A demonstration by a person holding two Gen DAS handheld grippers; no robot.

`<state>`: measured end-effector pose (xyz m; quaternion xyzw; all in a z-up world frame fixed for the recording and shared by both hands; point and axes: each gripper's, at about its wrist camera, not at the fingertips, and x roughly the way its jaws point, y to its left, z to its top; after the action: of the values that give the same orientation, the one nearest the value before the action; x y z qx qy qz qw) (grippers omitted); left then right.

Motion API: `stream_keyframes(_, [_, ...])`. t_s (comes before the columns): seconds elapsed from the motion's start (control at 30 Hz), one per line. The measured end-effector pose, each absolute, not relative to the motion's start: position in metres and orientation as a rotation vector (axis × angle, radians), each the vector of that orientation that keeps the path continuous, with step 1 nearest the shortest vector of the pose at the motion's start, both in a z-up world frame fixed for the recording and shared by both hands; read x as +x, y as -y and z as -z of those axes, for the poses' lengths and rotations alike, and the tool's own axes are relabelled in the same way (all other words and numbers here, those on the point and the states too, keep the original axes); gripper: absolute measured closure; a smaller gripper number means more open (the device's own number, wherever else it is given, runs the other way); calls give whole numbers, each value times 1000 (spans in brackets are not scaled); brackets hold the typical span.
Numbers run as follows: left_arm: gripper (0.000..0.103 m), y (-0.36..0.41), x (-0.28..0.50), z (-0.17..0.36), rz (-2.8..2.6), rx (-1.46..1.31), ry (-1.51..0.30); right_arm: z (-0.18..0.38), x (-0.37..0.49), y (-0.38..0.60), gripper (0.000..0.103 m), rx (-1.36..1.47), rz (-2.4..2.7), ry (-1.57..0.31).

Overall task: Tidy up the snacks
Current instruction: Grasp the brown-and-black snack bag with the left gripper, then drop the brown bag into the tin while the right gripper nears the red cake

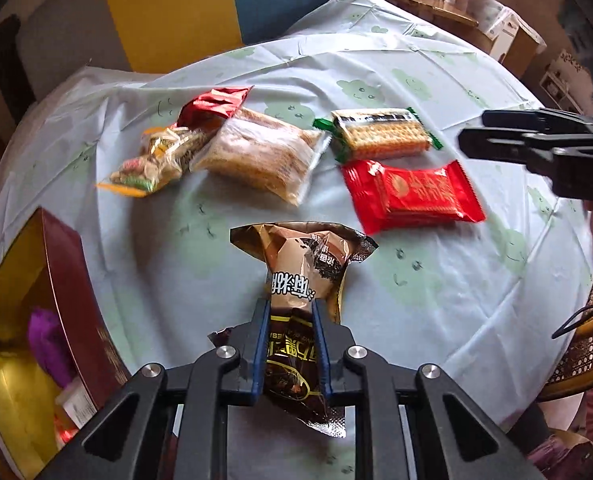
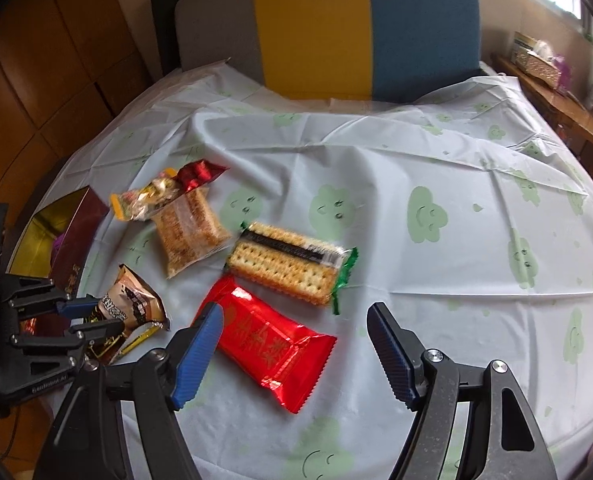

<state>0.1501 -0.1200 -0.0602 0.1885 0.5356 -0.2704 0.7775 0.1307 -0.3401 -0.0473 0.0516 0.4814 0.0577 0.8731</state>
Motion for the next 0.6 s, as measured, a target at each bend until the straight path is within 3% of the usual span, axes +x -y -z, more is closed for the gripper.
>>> stream_keyframes(0.23, [83, 120, 106, 63, 588, 353, -1141, 69, 136, 310, 27, -14, -238, -1068])
stream_keyframes(0.33, [83, 119, 93, 64, 592, 343, -1113, 74, 135, 296, 18, -111, -264, -1047])
stream_keyframes(0.6, [83, 109, 82, 61, 590, 302, -1071, 85, 145, 295, 18, -157, -279, -1045])
